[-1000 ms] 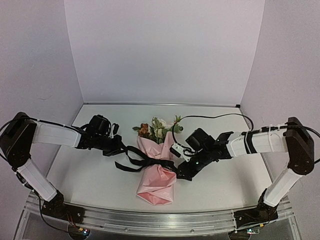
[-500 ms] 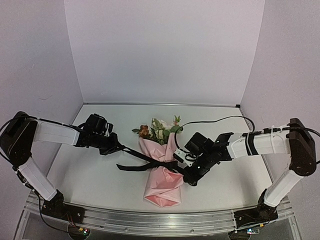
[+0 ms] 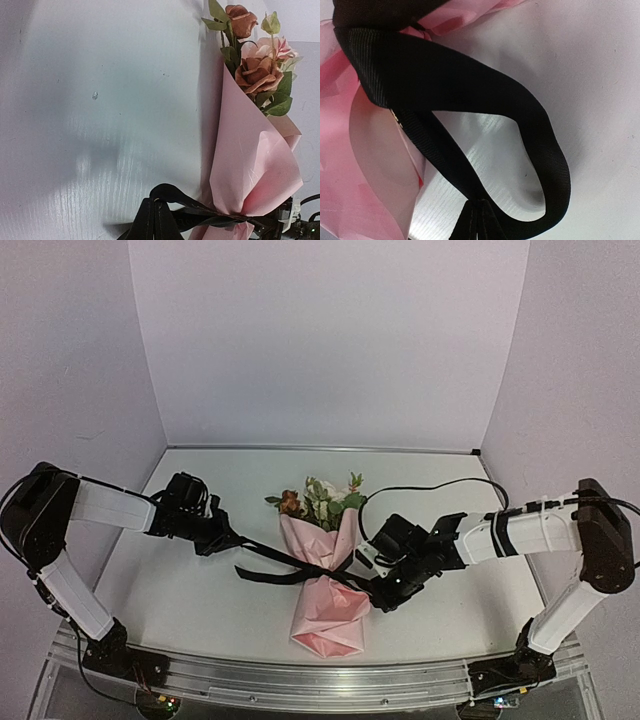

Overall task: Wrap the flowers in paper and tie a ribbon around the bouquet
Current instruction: Adjust the ribbon on the folded bouquet.

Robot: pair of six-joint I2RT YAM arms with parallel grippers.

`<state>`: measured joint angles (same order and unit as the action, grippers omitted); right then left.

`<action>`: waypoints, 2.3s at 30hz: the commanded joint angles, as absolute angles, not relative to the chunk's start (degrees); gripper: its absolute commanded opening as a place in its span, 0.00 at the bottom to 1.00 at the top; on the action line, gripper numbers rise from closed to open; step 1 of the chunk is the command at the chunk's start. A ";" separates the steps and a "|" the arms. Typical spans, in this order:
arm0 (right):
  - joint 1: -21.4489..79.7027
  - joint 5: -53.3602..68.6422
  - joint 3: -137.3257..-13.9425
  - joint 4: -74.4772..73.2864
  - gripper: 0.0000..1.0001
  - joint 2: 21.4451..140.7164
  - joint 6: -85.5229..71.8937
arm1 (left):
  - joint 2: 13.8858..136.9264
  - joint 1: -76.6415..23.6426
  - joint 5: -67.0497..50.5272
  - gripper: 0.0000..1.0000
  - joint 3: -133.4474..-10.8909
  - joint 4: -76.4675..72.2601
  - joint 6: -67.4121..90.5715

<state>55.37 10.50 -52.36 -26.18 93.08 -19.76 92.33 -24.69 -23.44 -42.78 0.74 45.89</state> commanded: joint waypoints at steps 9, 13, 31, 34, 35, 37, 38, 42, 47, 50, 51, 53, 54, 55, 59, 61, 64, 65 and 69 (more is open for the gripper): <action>54.73 6.57 -55.96 -30.43 0.50 85.58 -23.48 | 93.12 -25.72 -27.67 0.00 -46.25 -2.51 38.71; 52.52 1.91 -57.16 -30.38 0.66 82.24 -28.15 | 92.90 -26.48 -27.72 0.00 -46.51 -2.32 37.69; 50.16 10.09 -74.49 -27.95 0.56 100.55 -48.37 | 91.89 -27.30 -27.68 0.00 -45.64 -2.10 36.64; 50.85 10.51 -75.03 -27.95 0.53 102.05 -49.18 | 92.08 -27.39 -28.17 0.00 -45.78 -2.31 36.73; 51.00 10.71 -75.23 -27.95 0.52 102.52 -49.41 | 92.13 -27.45 -28.23 0.00 -45.82 -2.41 36.70; 51.16 11.10 -75.14 -27.80 0.46 102.99 -50.18 | 92.08 -27.54 -28.28 0.00 -45.80 -2.53 36.72; 51.21 11.15 -74.96 -27.70 0.42 103.09 -50.57 | 92.02 -27.59 -28.27 0.00 -45.73 -2.64 36.80; 51.24 10.81 -73.99 -27.68 0.35 102.70 -50.97 | 91.82 -27.68 -28.86 0.01 -45.06 -3.84 37.45; 51.21 11.98 -73.62 -27.57 0.06 103.06 -51.42 | 91.38 -27.69 -27.41 0.17 -45.36 -2.99 37.70; 51.24 12.03 -73.18 -27.18 0.00 103.17 -51.69 | 89.16 -27.69 -25.41 0.34 -44.08 -2.74 39.85; 51.23 11.99 -73.03 -27.04 0.00 103.10 -51.73 | 88.55 -27.69 -24.90 0.37 -43.86 -2.22 40.20; 51.30 10.94 -72.48 -27.00 0.00 102.64 -51.41 | 87.60 -27.69 -24.33 0.44 -43.61 -1.05 40.30; 51.35 10.23 -72.11 -27.01 0.00 102.23 -51.09 | 87.12 -27.69 -24.32 0.48 -43.35 -0.66 40.42; 51.43 9.47 -71.62 -27.05 0.00 101.77 -50.81 | 86.43 -27.70 -24.22 0.55 -42.97 -0.13 40.48; 51.86 6.42 -70.04 -27.07 0.00 100.10 -49.46 | 83.88 -29.62 -24.30 0.58 -40.97 1.17 41.74; 52.15 5.51 -69.55 -27.00 0.00 99.72 -48.95 | 83.29 -32.73 -22.12 0.56 -42.07 2.84 40.62; 52.31 4.01 -68.12 -26.35 0.00 98.85 -48.94 | 84.50 -37.77 -21.15 0.52 -44.93 3.79 39.36; 52.43 3.11 -67.25 -25.74 0.00 98.54 -49.09 | 85.51 -39.53 -19.97 0.51 -46.62 4.72 38.18; 52.50 2.58 -65.61 -23.29 0.00 97.77 -50.01 | 88.87 -45.39 -15.06 0.49 -51.36 7.86 32.66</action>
